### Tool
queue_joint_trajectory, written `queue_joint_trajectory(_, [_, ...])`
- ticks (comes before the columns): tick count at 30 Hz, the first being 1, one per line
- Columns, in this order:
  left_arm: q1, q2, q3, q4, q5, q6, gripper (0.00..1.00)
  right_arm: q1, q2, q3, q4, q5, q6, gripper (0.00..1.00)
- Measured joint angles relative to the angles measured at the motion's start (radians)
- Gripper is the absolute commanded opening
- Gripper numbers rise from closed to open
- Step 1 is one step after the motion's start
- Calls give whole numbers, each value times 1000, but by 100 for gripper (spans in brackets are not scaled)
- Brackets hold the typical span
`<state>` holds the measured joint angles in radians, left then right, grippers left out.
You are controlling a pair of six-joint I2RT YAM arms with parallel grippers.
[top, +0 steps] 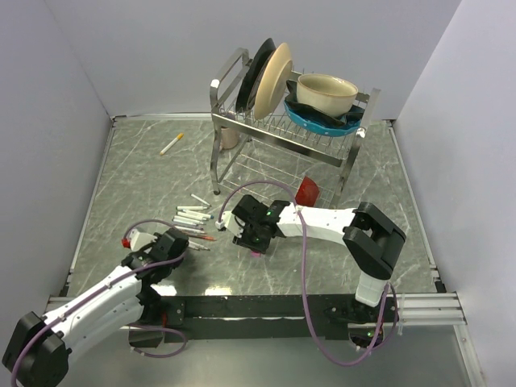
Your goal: Open the pen caps
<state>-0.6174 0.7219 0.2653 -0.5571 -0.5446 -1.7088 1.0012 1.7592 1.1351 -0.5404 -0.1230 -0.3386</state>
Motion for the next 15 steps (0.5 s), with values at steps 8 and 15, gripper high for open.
queue_joint_trajectory(8, [16,-19,44,-1,-1,59,60,0,0,0,0,3,0,41])
queue_joint_trajectory(15, [148,57,169,42,23,266,92,0,-24,0,-4,-17,-28,47])
